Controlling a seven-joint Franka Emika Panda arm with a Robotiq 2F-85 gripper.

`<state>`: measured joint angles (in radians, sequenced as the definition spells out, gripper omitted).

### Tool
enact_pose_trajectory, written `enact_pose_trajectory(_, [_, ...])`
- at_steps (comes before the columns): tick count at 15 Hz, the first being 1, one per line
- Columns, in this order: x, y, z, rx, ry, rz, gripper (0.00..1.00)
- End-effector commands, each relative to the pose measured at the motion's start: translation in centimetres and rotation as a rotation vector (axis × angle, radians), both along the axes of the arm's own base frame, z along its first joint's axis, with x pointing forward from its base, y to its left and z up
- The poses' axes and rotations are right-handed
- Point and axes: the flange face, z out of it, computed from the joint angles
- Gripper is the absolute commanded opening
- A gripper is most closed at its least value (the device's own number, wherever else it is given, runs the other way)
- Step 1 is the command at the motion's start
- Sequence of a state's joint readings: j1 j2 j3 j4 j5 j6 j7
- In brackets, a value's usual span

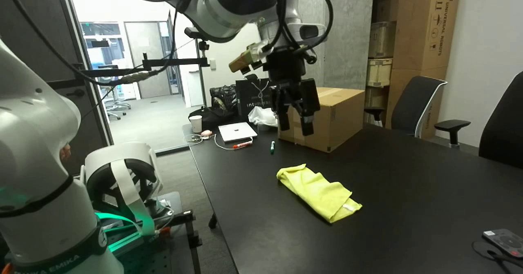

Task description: Fold the cloth

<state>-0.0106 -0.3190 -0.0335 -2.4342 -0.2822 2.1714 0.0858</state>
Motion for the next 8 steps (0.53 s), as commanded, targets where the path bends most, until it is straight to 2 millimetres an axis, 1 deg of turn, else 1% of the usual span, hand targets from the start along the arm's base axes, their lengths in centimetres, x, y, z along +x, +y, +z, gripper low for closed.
enact_pose_trajectory(1, [-3.9, -1.1, 1.8, 0.026, -0.101, 0.033, 1.0])
enact_pose_trajectory(4, [-5.7, -2.5, 2.2, 0.043, -0.134, 0.021, 1.0])
enact_pose_trajectory(5, [-3.9, -1.6, 1.8, 0.014, -0.084, 0.01, 1.0])
enact_pose_trajectory(8, [-5.1, -2.3, 2.0, 0.02, -0.098, 0.008, 1.0])
